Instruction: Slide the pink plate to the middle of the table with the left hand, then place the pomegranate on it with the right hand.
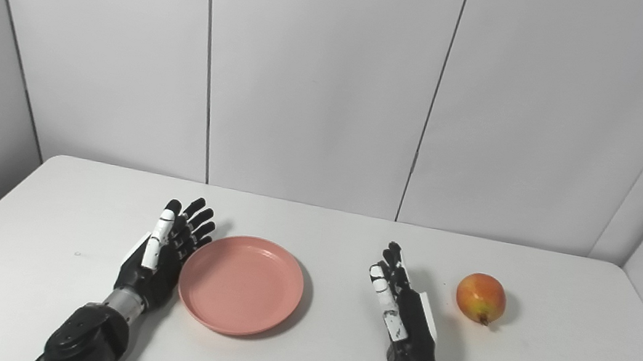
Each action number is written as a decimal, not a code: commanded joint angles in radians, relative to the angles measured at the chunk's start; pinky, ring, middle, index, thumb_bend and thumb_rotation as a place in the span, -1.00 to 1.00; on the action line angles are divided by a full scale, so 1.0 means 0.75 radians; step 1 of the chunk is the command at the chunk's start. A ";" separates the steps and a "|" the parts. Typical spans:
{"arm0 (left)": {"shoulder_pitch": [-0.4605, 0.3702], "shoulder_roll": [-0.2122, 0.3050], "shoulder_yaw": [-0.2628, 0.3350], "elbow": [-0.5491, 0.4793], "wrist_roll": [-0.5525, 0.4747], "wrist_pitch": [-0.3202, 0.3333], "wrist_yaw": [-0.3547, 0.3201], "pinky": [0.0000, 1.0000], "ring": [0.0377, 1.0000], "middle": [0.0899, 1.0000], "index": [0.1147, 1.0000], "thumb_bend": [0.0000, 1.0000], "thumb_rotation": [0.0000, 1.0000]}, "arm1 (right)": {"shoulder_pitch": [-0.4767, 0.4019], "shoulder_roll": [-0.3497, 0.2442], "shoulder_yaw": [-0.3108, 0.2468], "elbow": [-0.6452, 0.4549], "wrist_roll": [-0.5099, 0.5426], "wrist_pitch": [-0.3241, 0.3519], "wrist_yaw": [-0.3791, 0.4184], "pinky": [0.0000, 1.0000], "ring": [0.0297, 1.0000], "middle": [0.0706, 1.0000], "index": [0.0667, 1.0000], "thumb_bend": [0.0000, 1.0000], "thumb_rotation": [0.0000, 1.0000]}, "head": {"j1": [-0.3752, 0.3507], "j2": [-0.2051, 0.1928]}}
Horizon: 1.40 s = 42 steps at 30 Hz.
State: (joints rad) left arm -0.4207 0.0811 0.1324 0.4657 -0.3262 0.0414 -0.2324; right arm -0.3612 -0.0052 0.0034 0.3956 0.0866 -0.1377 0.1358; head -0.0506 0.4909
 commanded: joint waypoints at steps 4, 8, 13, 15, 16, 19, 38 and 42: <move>0.003 0.007 -0.005 -0.006 0.012 0.009 0.001 0.92 0.93 0.93 0.90 0.16 1.00 | -0.016 0.032 0.013 0.040 -0.026 -0.055 -0.031 0.95 0.93 0.98 0.99 0.13 0.65 | -0.035 0.008; 0.017 0.006 -0.020 -0.011 0.011 -0.015 -0.024 0.96 0.95 0.95 0.93 0.17 1.00 | -0.014 0.038 0.023 0.033 -0.059 -0.050 -0.053 0.91 0.91 0.95 0.96 0.20 0.67 | -0.072 0.015; 0.043 -0.010 -0.043 -0.039 0.018 -0.027 -0.038 0.93 0.94 0.94 0.94 0.15 1.00 | -0.013 0.041 0.034 0.026 -0.078 -0.048 -0.060 0.88 0.90 0.95 0.97 0.22 0.71 | -0.105 0.026; 0.055 -0.017 -0.055 -0.054 0.024 -0.022 -0.036 0.92 0.93 0.92 0.92 0.14 1.00 | -0.013 0.042 0.038 0.023 -0.092 -0.047 -0.067 0.85 0.89 0.93 0.96 0.22 0.71 | -0.115 0.026; 0.061 -0.021 -0.063 -0.063 0.029 -0.018 -0.032 0.91 0.92 0.92 0.91 0.14 1.00 | -0.013 0.042 0.040 0.023 -0.099 -0.047 -0.069 0.85 0.89 0.93 0.96 0.21 0.72 | -0.118 0.028; 0.077 -0.035 -0.082 -0.089 0.035 -0.004 -0.019 0.91 0.92 0.91 0.91 0.12 1.00 | -0.012 0.043 0.042 0.022 -0.105 -0.041 -0.072 0.86 0.90 0.94 0.97 0.22 0.74 | -0.124 0.030; 0.099 -0.070 -0.106 -0.070 0.030 -0.072 -0.081 0.93 0.95 0.96 0.95 0.10 1.00 | -0.004 0.037 0.040 -0.002 -0.087 -0.018 -0.075 0.88 0.88 0.92 0.94 0.24 0.68 | -0.078 0.038; 0.096 -0.066 -0.108 -0.065 0.029 -0.071 -0.094 0.93 0.95 0.96 0.95 0.11 1.00 | -0.004 0.037 0.037 -0.004 -0.076 -0.027 -0.071 0.87 0.87 0.91 0.94 0.23 0.66 | -0.078 0.039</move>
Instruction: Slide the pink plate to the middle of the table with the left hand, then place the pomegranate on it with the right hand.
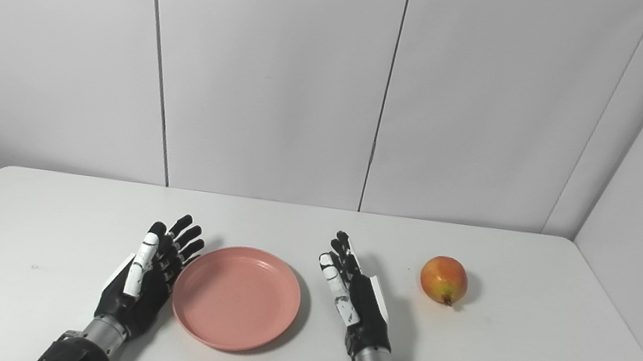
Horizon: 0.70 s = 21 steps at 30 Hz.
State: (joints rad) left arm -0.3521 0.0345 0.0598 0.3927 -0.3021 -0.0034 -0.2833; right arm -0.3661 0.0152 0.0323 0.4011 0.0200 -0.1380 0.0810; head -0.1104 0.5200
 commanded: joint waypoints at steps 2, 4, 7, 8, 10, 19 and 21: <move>0.003 -0.003 -0.010 0.032 -0.007 -0.005 -0.029 0.93 0.95 0.96 0.94 0.11 1.00 | 0.001 0.009 -0.004 -0.010 0.024 -0.036 0.010 0.88 0.88 0.92 0.94 0.22 0.65 | 0.003 0.006; 0.002 -0.004 -0.007 0.032 -0.011 0.005 -0.031 0.92 0.94 0.94 0.93 0.10 1.00 | 0.001 0.007 -0.008 -0.018 0.038 -0.032 0.019 0.91 0.90 0.94 0.95 0.20 0.64 | 0.003 0.003; -0.003 0.001 -0.009 0.051 -0.014 -0.008 -0.052 0.89 0.92 0.92 0.91 0.07 1.00 | -0.005 -0.001 -0.015 -0.035 0.045 -0.026 0.015 0.95 0.91 0.95 0.96 0.15 0.65 | 0.003 0.003; -0.004 0.002 -0.011 0.058 -0.011 -0.014 -0.057 0.88 0.91 0.92 0.90 0.07 1.00 | -0.008 -0.005 -0.018 -0.038 0.044 -0.025 0.010 0.96 0.92 0.95 0.96 0.15 0.66 | 0.004 -0.001; -0.007 0.004 -0.016 0.068 -0.006 -0.019 -0.070 0.87 0.91 0.91 0.90 0.09 1.00 | -0.018 -0.014 -0.023 -0.040 0.023 -0.039 -0.014 0.91 0.89 0.93 0.94 0.24 0.68 | 0.006 -0.003; -0.009 0.005 -0.045 0.086 0.039 -0.066 -0.067 0.83 0.86 0.86 0.84 0.13 1.00 | -0.067 -0.117 -0.016 -0.092 -0.246 -0.194 -0.186 0.77 0.76 0.80 0.88 0.19 0.64 | 0.018 -0.005; -0.011 0.006 -0.051 0.094 0.053 -0.083 -0.065 0.82 0.86 0.86 0.84 0.13 1.00 | -0.072 -0.152 -0.006 -0.117 -0.334 -0.203 -0.231 0.74 0.76 0.80 0.86 0.20 0.64 | 0.019 -0.005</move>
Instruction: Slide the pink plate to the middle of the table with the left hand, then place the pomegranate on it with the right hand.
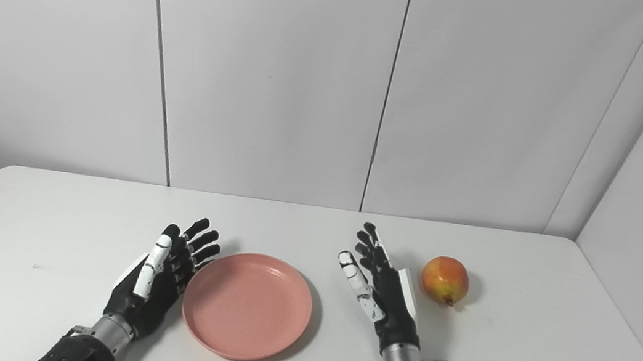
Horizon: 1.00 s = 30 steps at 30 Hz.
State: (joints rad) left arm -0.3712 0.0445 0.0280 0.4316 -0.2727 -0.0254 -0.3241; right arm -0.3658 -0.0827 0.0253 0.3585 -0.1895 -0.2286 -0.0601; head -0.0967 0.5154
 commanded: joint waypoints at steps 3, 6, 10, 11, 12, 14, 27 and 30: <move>0.013 -0.008 -0.011 0.057 0.036 -0.085 -0.001 0.81 0.85 0.84 0.82 0.10 1.00 | -0.088 -0.059 -0.004 -0.090 -0.125 -0.078 -0.100 0.65 0.73 0.79 0.82 0.24 0.36 | 0.001 0.002; 0.011 -0.013 -0.007 0.068 0.054 -0.115 0.015 0.80 0.84 0.83 0.81 0.07 1.00 | -0.101 -0.087 -0.020 -0.110 -0.157 -0.062 -0.133 0.57 0.72 0.79 0.82 0.26 0.27 | 0.001 0.002; 0.010 -0.019 -0.004 0.076 0.082 -0.150 0.045 0.80 0.84 0.83 0.81 0.03 1.00 | -0.115 -0.119 -0.050 -0.140 -0.209 -0.015 -0.179 0.56 0.73 0.79 0.81 0.26 0.05 | -0.002 0.003; 0.009 -0.019 -0.007 0.082 0.099 -0.168 0.057 0.79 0.84 0.82 0.81 0.03 1.00 | -0.122 -0.127 -0.059 -0.140 -0.222 -0.006 -0.193 0.57 0.74 0.80 0.81 0.28 -0.03 | -0.002 0.003; 0.008 -0.018 -0.010 0.086 0.112 -0.182 0.066 0.79 0.83 0.82 0.81 0.03 1.00 | -0.127 -0.132 -0.065 -0.139 -0.230 -0.001 -0.202 0.57 0.74 0.80 0.81 0.29 -0.04 | -0.002 0.003; 0.009 -0.017 -0.013 0.088 0.137 -0.203 0.091 0.79 0.83 0.82 0.81 0.03 1.00 | -0.132 -0.145 -0.076 -0.143 -0.245 0.013 -0.217 0.54 0.73 0.81 0.81 0.31 -0.11 | -0.012 0.008; 0.017 -0.002 -0.049 0.090 0.290 -0.290 0.201 0.83 0.87 0.88 0.88 0.00 1.00 | -0.186 -0.267 -0.083 -0.042 -0.440 0.131 -0.329 0.57 0.72 0.77 0.79 0.47 -0.37 | -0.036 0.009; 0.015 -0.001 -0.047 0.093 0.292 -0.289 0.201 0.84 0.88 0.89 0.88 -0.01 1.00 | -0.197 -0.282 -0.088 -0.012 -0.443 0.166 -0.335 0.62 0.77 0.81 0.81 0.53 -0.32 | -0.040 0.009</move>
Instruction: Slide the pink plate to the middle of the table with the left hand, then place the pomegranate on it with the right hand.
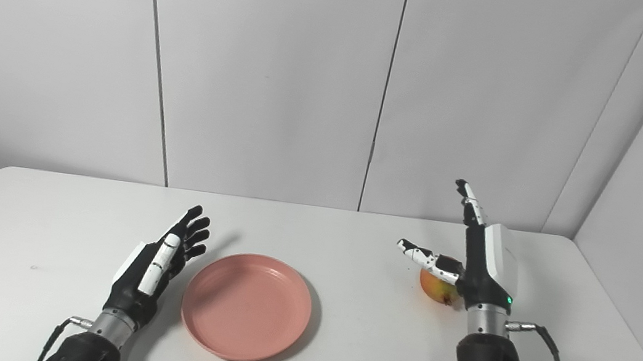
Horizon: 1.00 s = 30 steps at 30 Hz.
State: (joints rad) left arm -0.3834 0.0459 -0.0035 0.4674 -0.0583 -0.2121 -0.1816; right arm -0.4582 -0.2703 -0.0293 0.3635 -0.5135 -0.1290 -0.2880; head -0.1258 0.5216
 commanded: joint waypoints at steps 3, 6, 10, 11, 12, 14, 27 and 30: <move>0.030 0.001 -0.005 0.047 0.001 -0.037 0.006 0.84 0.88 0.89 0.88 0.00 1.00 | -0.081 -0.048 0.000 0.011 -0.040 0.060 -0.049 0.60 0.78 0.82 0.81 0.56 -0.29 | -0.009 0.001; 0.031 0.008 -0.010 0.046 0.001 -0.039 -0.002 0.84 0.87 0.89 0.89 0.01 1.00 | -0.094 -0.064 0.021 0.059 -0.083 0.096 -0.058 0.58 0.78 0.83 0.82 0.61 -0.24 | -0.025 0.000; 0.032 0.012 -0.011 0.042 -0.008 -0.032 -0.009 0.84 0.87 0.89 0.88 0.01 1.00 | -0.106 -0.085 0.050 0.097 -0.106 0.151 -0.039 0.59 0.80 0.85 0.84 0.63 -0.22 | -0.030 0.002; 0.033 0.013 -0.013 0.040 -0.002 -0.029 -0.005 0.83 0.86 0.88 0.88 0.01 1.00 | -0.107 -0.089 0.058 0.096 -0.112 0.174 -0.026 0.59 0.80 0.84 0.84 0.64 -0.22 | -0.030 0.001; 0.033 0.014 -0.015 0.039 0.002 -0.027 -0.003 0.83 0.85 0.87 0.87 0.01 1.00 | -0.107 -0.092 0.064 0.090 -0.113 0.194 -0.012 0.60 0.79 0.84 0.84 0.65 -0.23 | -0.030 0.001; 0.032 0.015 -0.017 0.038 0.007 -0.027 0.002 0.82 0.85 0.87 0.86 0.02 1.00 | -0.104 -0.098 0.076 0.073 -0.113 0.230 0.014 0.62 0.80 0.84 0.84 0.66 -0.24 | -0.029 0.000; 0.028 0.018 -0.016 0.046 -0.007 -0.031 -0.007 0.82 0.85 0.86 0.86 0.00 1.00 | -0.107 -0.119 0.151 0.024 -0.108 0.441 0.205 0.58 0.79 0.82 0.81 0.75 -0.21 | -0.032 0.002; 0.026 0.020 -0.016 0.052 -0.015 -0.032 -0.016 0.83 0.85 0.87 0.87 -0.01 1.00 | -0.101 -0.119 0.160 0.012 -0.102 0.447 0.219 0.50 0.74 0.79 0.76 0.74 -0.32 | -0.031 0.001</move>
State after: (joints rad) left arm -0.3839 0.0541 -0.0149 0.4693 -0.0599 -0.2119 -0.1866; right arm -0.4771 -0.3362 0.0920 0.4063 -0.5870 0.1893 -0.1230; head -0.1503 0.5216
